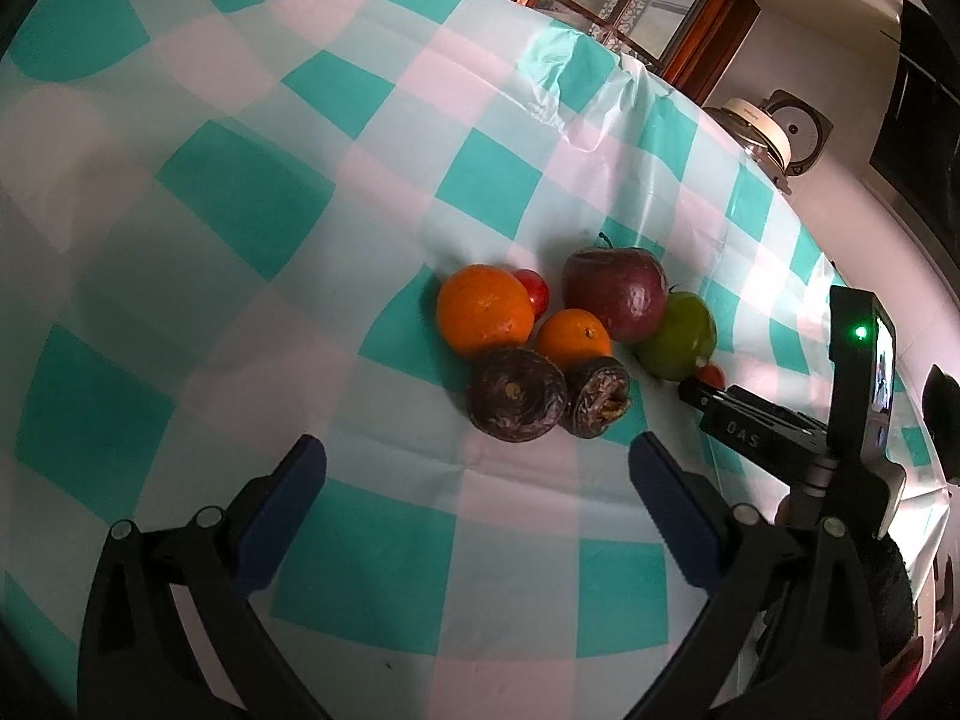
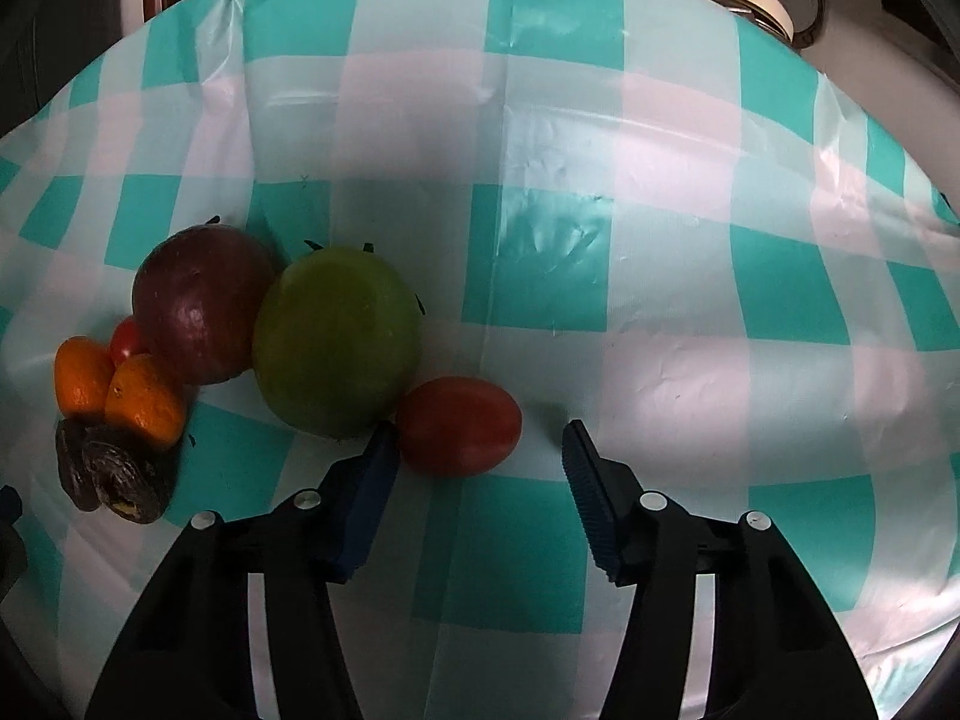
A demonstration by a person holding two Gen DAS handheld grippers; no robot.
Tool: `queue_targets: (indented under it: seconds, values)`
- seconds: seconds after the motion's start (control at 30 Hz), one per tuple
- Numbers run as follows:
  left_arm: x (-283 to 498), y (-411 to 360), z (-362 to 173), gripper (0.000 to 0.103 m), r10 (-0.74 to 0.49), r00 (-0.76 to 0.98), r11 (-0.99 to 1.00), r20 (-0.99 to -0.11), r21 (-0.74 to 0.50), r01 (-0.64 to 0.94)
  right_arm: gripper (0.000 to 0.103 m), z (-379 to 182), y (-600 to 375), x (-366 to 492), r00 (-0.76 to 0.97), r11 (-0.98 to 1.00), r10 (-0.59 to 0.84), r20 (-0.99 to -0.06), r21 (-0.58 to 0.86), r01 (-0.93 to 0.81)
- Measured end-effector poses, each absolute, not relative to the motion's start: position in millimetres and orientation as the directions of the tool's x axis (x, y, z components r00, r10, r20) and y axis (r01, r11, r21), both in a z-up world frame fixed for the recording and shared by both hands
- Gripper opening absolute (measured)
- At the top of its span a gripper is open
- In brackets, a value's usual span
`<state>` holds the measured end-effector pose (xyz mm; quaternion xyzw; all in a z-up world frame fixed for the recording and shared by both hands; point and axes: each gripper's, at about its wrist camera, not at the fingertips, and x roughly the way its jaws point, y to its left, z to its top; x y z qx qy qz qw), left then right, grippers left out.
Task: Organize fruits
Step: 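Grasp the red plum tomato with the right tool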
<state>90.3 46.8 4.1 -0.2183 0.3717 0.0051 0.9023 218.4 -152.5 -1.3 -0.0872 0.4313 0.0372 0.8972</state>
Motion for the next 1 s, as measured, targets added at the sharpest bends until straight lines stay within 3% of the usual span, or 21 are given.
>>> queue_targets:
  seconds: [0.1,0.4,0.6,0.7,0.83,0.9,0.97,1.0]
  values:
    - [90,48,4,0.101,-0.155,0.723,0.903,-0.673,-0.394,-0.173,0.041,-4,-154,218,0.612,0.979,0.028,-0.79,-0.101,-0.176]
    - [91,56,-1,0.101,-0.174,0.714,0.877,-0.679,-0.436,-0.201,0.04,2,-162,192,0.571,0.961,0.065,-0.819,-0.102,-0.255]
    - [91,55,-1,0.101,-0.17,0.712,0.88,-0.682,-0.431,-0.203,0.048,0,-163,196,0.599,0.967,0.068,-0.798,-0.095,-0.237]
    - [92,55,-1,0.101,-0.168,0.71,0.879,-0.684,-0.429,-0.205,0.06,-1,-168,203,0.604,0.972,0.058,-0.795,-0.094,-0.217]
    - [92,53,0,0.101,-0.162,0.711,0.886,-0.684,-0.418,-0.2,0.062,-3,-164,218,0.596,0.975,0.068,-0.8,-0.073,-0.209]
    - [94,53,-1,0.101,-0.168,0.708,0.884,-0.686,-0.422,-0.2,0.058,-4,-162,220,0.598,0.971,0.068,-0.798,-0.084,-0.223]
    - [95,54,-2,0.101,-0.174,0.702,0.882,-0.691,-0.426,-0.201,0.04,-2,-157,218,0.606,0.964,0.065,-0.792,-0.106,-0.242]
    - [95,55,-2,0.101,-0.177,0.702,0.88,-0.689,-0.43,-0.2,0.04,-1,-156,215,0.611,0.965,0.047,-0.79,-0.121,-0.231]
